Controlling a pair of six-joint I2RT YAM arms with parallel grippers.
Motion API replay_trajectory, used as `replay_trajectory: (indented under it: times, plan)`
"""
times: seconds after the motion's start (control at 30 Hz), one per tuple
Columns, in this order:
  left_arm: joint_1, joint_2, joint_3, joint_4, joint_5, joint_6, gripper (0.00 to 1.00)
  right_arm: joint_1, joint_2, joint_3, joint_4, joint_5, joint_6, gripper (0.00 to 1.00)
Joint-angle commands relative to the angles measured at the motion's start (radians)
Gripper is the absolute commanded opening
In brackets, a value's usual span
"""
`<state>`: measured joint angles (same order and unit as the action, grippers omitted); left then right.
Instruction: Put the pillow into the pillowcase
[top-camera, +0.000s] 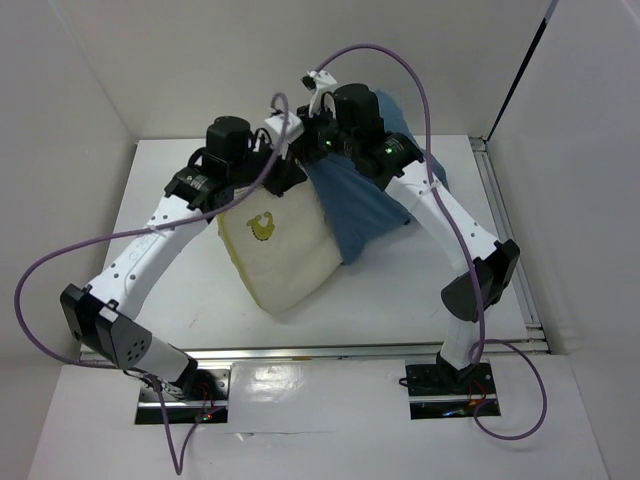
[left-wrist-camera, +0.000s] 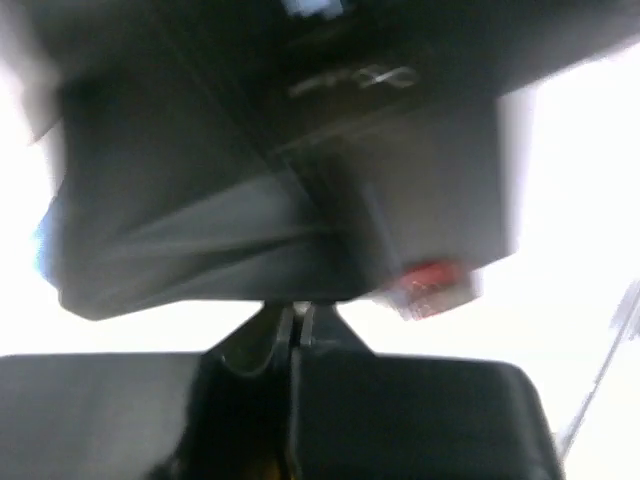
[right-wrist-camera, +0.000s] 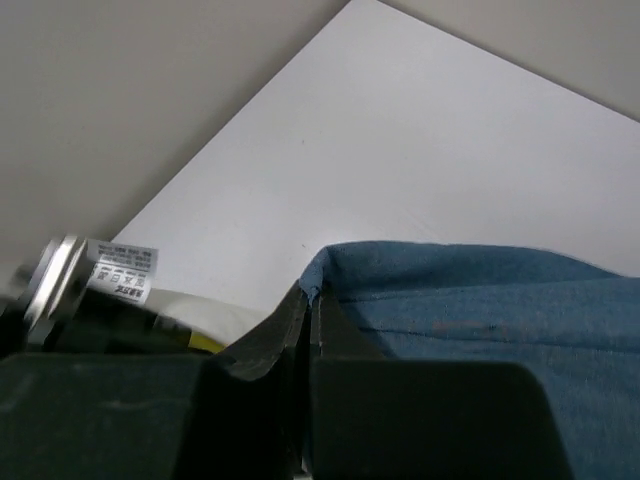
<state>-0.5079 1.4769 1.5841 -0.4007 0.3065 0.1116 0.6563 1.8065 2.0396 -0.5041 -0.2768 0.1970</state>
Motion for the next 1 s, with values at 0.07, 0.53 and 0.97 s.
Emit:
replay_trajectory:
  times: [0.07,0.53,0.97]
  plan:
    - [0.205,0.048,-0.039,0.285,0.284,-0.651,0.0,0.065,-0.023,0.077,0.067,-0.108,0.025,0.0]
    - [0.397,0.215,-0.202,0.712,0.575,-1.249,0.0,0.055,-0.098,-0.019,0.13,-0.082,0.025,0.0]
    - [0.397,0.347,-0.092,0.942,0.597,-1.477,0.0,0.181,0.069,0.14,0.162,-0.134,0.074,0.0]
